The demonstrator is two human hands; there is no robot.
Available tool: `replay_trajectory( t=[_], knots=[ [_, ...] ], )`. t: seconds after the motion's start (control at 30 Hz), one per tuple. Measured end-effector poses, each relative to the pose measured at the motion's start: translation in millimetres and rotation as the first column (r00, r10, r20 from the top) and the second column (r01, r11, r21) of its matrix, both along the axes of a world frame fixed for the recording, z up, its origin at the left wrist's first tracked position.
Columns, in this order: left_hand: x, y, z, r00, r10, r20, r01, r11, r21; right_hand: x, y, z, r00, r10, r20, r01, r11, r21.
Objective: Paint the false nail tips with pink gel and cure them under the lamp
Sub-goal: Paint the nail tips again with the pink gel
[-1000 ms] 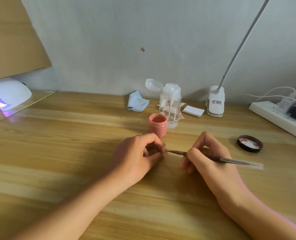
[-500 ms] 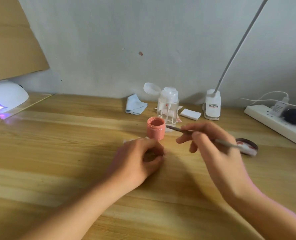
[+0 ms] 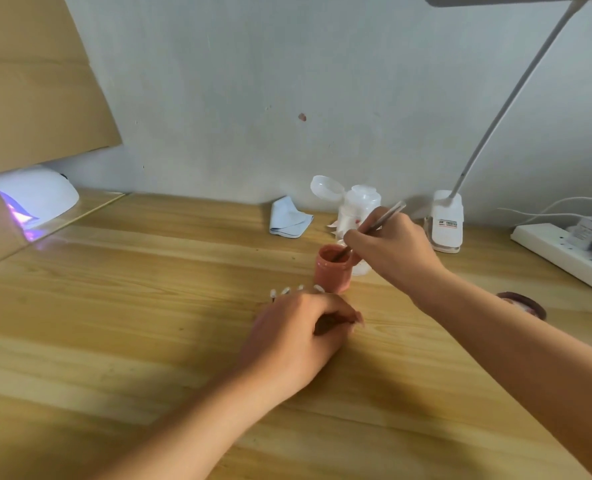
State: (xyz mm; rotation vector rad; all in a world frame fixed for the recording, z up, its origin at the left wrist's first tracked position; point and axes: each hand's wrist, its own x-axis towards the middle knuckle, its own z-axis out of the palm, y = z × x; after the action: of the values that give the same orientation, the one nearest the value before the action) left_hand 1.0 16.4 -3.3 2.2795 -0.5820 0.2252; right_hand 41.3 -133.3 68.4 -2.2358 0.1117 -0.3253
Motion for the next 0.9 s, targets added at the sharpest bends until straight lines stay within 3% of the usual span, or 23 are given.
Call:
replay_trajectory(
  t=[0.13, 0.27, 0.33, 0.47, 0.9],
  knots=[
    [-0.2, 0.6, -1.1, 1.000, 0.006, -0.003, -0.006, 1.000, 0.007, -6.0, -10.9, -0.9, 0.997, 0.071, -0.040, -0.068, 0.995, 0.066],
    [0.1, -0.6, -1.3, 0.999, 0.033, 0.023, -0.034, 0.999, 0.028, -36.6, -24.1, -6.1, 0.983, 0.077, 0.167, -0.146, 0.880, 0.452],
    [0.4, -0.9, -1.7, 0.999, 0.039, 0.023, -0.040, 0.999, 0.017, -64.4, -31.3, -16.8, 0.970, 0.144, 0.195, -0.228, 0.815, 0.533],
    [1.9, -1.1, -3.3, 1.000, 0.003, 0.023, -0.004, 1.000, 0.017, -104.3, -39.4, -45.9, 0.963, 0.198, 0.182, -0.265, 0.820, 0.507],
    [2.7, -0.4, -3.2, 1.000, 0.016, 0.022, -0.016, 0.999, 0.036, -98.0, -37.8, -56.9, 0.977, 0.165, 0.139, -0.211, 0.866, 0.453]
  ],
)
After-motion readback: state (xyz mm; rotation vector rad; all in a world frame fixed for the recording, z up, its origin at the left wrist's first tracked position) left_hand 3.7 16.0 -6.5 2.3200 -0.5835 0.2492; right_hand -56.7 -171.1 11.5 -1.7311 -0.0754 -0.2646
